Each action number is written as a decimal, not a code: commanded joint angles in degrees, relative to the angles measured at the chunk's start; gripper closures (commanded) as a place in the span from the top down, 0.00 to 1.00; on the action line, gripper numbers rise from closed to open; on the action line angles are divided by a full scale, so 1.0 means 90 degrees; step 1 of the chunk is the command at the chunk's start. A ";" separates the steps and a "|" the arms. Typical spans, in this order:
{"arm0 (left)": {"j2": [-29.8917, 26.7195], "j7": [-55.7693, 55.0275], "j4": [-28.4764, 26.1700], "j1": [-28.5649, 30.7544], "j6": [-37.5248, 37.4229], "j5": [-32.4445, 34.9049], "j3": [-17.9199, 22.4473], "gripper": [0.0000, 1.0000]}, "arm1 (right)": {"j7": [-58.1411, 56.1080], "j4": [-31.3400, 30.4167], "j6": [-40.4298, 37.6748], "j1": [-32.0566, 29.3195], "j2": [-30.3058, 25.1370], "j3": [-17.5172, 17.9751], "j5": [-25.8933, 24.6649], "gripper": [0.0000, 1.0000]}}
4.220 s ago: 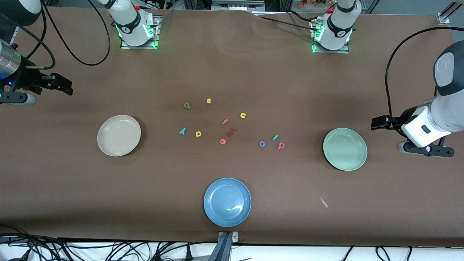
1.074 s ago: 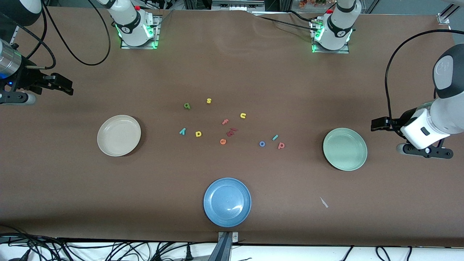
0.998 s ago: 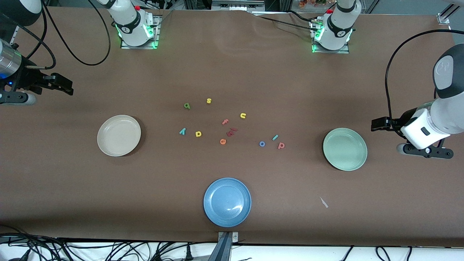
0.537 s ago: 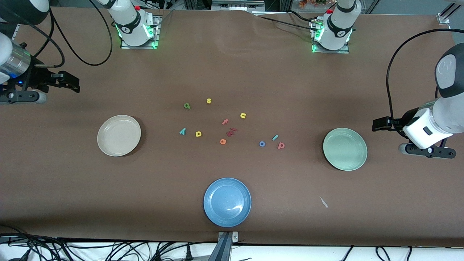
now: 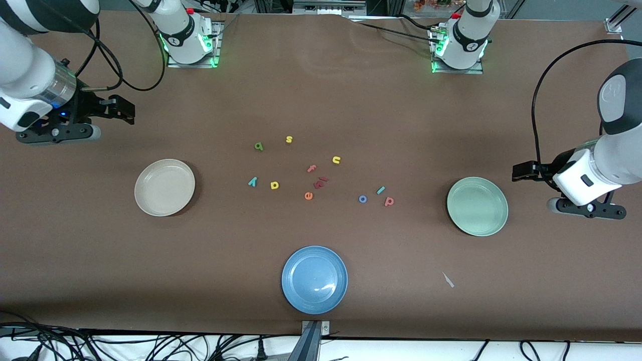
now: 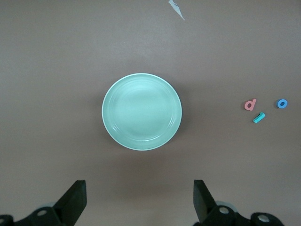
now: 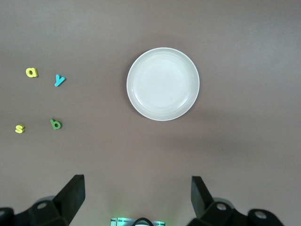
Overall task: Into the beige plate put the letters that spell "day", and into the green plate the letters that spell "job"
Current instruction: 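Move the right gripper toward the green b while the left gripper approaches cyan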
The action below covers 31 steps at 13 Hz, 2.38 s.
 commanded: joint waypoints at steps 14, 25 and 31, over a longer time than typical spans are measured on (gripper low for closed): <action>0.0179 -0.0075 -0.0033 -0.0241 0.0035 -0.0075 -0.0018 1.00 | 0.0346 -0.0372 0.0549 0.1239 0.0405 0.0113 0.0446 1.00; 0.1537 -0.3697 -0.0860 -0.1960 0.2023 -0.0688 -0.0018 0.95 | 0.1079 -0.2196 0.3321 0.1855 0.0845 0.0220 0.0446 1.00; 0.1547 -0.4342 -0.2257 -0.2292 0.3878 -0.1023 -0.0272 0.89 | 0.1079 -0.3271 0.4639 0.1855 0.0825 0.0542 0.0427 1.00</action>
